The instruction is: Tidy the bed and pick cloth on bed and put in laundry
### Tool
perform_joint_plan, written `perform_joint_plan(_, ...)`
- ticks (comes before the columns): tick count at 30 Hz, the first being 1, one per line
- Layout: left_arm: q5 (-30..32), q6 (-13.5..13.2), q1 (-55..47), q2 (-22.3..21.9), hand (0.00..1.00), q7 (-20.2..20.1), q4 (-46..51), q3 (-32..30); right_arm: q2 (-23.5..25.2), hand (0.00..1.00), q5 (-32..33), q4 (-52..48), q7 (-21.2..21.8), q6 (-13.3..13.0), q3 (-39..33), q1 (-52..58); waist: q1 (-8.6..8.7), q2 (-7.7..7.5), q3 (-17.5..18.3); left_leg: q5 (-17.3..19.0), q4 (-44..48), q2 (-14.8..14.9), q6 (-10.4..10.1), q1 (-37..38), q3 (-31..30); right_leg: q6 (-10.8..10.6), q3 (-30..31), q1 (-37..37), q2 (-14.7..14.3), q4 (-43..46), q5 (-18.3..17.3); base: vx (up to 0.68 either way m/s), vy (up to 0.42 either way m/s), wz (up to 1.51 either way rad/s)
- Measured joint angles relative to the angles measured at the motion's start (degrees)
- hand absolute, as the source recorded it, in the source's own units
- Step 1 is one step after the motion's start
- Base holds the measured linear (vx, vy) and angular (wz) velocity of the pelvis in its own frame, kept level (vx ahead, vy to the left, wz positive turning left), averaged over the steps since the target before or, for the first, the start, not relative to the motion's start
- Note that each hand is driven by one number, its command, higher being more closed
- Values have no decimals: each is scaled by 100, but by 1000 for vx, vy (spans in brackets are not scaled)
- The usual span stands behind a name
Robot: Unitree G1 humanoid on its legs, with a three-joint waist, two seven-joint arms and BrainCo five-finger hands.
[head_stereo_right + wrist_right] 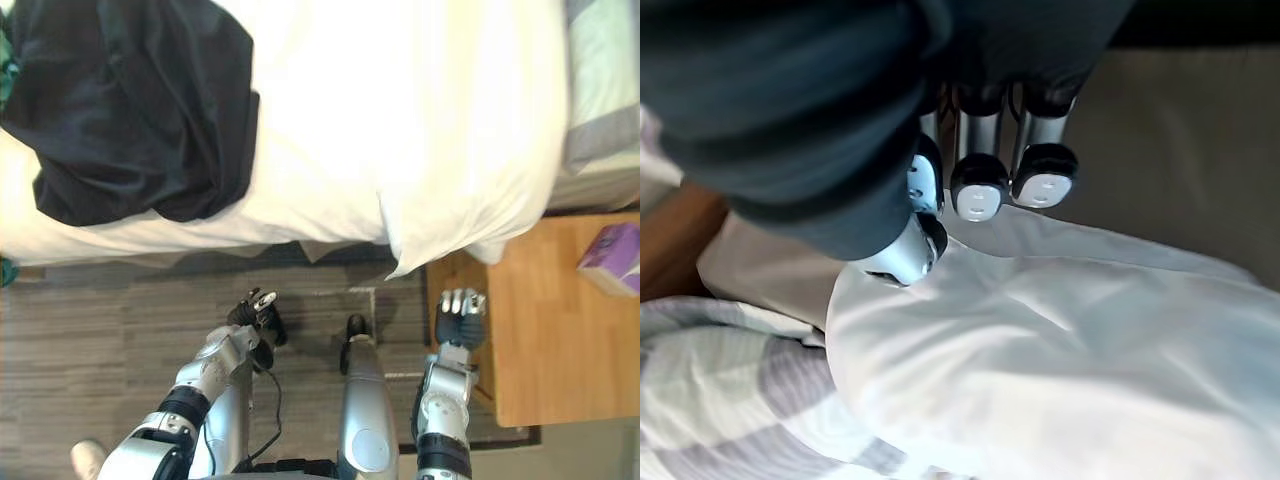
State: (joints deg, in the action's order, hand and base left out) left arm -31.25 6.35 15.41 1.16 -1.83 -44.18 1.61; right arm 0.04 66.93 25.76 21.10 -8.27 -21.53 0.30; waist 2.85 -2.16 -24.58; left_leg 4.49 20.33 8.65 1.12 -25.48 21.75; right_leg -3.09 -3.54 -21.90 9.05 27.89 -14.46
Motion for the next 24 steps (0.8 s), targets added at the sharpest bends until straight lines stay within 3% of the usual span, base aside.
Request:
perform_joint_plan(1, 76, 24, -122, 49, 0, -48, -16, 5, -4, 0, -580, 161, -112, 33, 5, 136, -23, -47, 97, 46, -80, -2, -9, 153, 35, -13, -25, 191, -6, -153, 37, 99, 21, -4)
perform_joint_plan(5, 377, 70, -679, 215, 0, -60, -55, 39, -8, 0, -4439, 1259, -673, 275, 245, 580, -84, -158, 557, 50, -465, -74, -33, 770, 288, -68, -172, 915, 77, -758, 168, 130, 25, 7)
perform_joint_plan(6, 379, 85, -810, 251, 0, -59, -62, 38, -9, 0, -5151, 1625, -677, 391, 389, 647, -90, -153, 643, 31, -559, -158, -30, 898, 244, -73, -264, 1068, 136, -826, 166, 121, 36, 25)
perform_joint_plan(8, 403, 83, -1002, 299, 0, -27, -172, 27, 38, 0, -5724, 2045, -816, 454, 515, 663, -76, -110, 746, -35, -671, -283, 14, 1070, 108, -130, -425, 1360, 210, -996, 181, 113, 28, 38)
perform_joint_plan(10, 637, 71, -1205, 354, 0, -7, -357, 16, -48, 0, -5937, 2284, -992, 550, 622, 618, -72, -95, 857, -60, -763, -393, 28, 1256, -20, -174, -581, 1681, 257, -1199, 204, 127, 25, 41)
perform_joint_plan(15, 1062, -460, -1800, 429, 0, 299, -687, -67, -120, 0, -5874, 2745, -1070, 785, 710, 612, -101, -85, 1297, -477, -1712, -712, 13, 1932, -153, -259, -775, 2218, 306, -1665, 266, 63, -15, 19)
perform_joint_plan(18, 1165, -577, -1883, 404, 0, 485, -707, -84, -128, 0, -5877, 2756, -1132, 862, 806, 587, -84, -45, 1334, -574, -1928, -767, 6, 2143, -137, -253, -788, 2330, 319, -1712, 255, 1, 2, -4)
perform_joint_plan(20, 1240, -703, -1861, 341, 0, 636, -659, -215, -169, 0, -5878, 2824, -1283, 1072, 872, 426, -66, 2, 1280, 119, -547, -492, 8, 1573, -157, -241, -784, 2205, 297, -1352, 60, -41, 10, -1)
perform_joint_plan(22, 1232, -743, -1800, 288, 0, 783, -616, -221, -298, 0, -5877, 2797, -1376, 1112, 881, 378, -58, 124, 1213, 695, 552, -136, 22, 1141, -226, -258, -777, 2013, 267, -718, -244, -49, 72, 1)
perform_joint_plan(24, 1168, -817, -1756, 259, 0, 991, -526, -229, -321, 0, -5921, 2729, -1572, 1106, 913, 331, -80, 94, 1168, 1032, 1203, -41, 66, 887, -253, -312, -736, 1652, 408, 153, -623, -67, 95, -3)
